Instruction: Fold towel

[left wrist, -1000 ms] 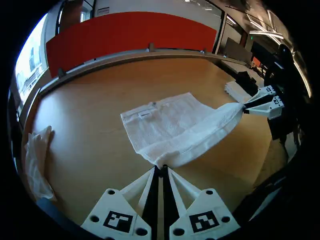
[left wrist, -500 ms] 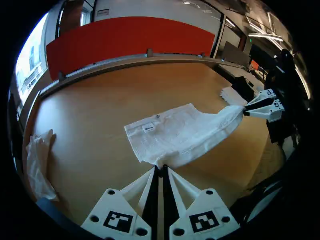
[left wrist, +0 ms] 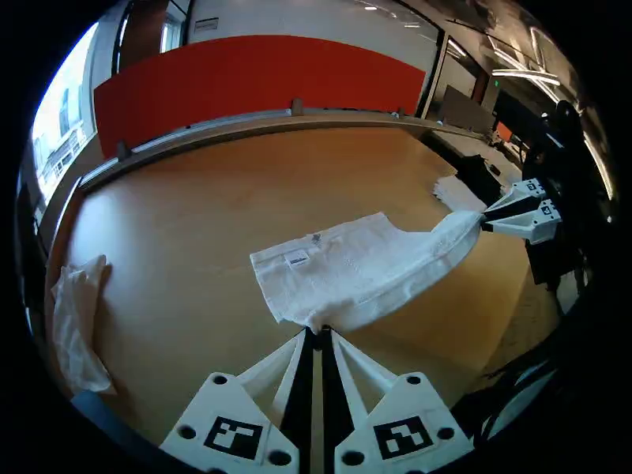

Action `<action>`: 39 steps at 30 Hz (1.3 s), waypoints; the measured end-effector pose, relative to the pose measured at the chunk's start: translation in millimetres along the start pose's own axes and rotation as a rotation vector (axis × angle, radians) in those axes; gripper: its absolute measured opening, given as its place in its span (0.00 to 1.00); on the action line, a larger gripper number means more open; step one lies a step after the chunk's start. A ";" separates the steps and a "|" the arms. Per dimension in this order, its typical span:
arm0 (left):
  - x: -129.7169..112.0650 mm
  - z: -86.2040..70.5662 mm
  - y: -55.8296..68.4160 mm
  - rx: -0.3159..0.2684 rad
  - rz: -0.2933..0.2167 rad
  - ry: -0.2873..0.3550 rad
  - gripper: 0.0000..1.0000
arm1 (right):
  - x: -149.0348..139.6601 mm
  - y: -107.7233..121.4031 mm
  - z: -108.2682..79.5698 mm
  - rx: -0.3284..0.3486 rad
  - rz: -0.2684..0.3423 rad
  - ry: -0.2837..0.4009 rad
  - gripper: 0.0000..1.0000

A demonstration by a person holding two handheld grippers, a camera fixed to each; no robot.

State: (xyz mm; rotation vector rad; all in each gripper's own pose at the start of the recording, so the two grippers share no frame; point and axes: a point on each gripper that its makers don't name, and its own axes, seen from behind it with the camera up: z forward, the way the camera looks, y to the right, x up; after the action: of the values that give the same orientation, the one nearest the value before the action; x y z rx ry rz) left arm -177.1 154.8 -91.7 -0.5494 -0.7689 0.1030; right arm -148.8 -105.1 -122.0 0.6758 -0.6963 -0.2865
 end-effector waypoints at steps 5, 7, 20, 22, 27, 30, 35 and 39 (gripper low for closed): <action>0.5 0.9 -0.8 0.003 -0.018 -0.004 0.07 | -2.7 1.9 4.1 0.000 -0.010 -0.012 0.11; 1.0 3.3 -1.7 0.005 -0.026 -0.007 0.07 | -3.7 3.7 6.7 -0.003 -0.014 -0.020 0.11; 7.0 35.3 -16.2 0.056 -0.085 -0.024 0.07 | -3.2 27.9 39.7 -0.022 -0.020 -0.053 0.11; 8.3 41.0 -18.3 0.060 -0.095 -0.025 0.07 | -4.2 32.1 46.1 -0.025 -0.013 -0.058 0.11; 10.3 55.4 -25.8 0.075 -0.109 -0.029 0.07 | -7.3 42.2 61.7 -0.032 0.002 -0.070 0.11; 10.1 63.3 -30.4 0.085 -0.108 -0.037 0.07 | -9.4 47.5 69.8 -0.036 0.004 -0.079 0.11; 7.6 75.7 -35.9 0.095 -0.112 -0.054 0.07 | -14.7 53.4 82.1 -0.036 0.008 -0.095 0.11; 6.2 83.8 -37.6 0.094 -0.112 -0.066 0.07 | -19.0 57.1 88.3 -0.036 0.010 -0.106 0.11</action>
State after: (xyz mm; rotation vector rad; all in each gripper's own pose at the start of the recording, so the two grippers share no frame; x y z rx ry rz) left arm -234.0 160.8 -19.6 -0.4141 -0.8532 0.0537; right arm -220.9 -95.3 -43.7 0.6258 -0.7936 -0.3268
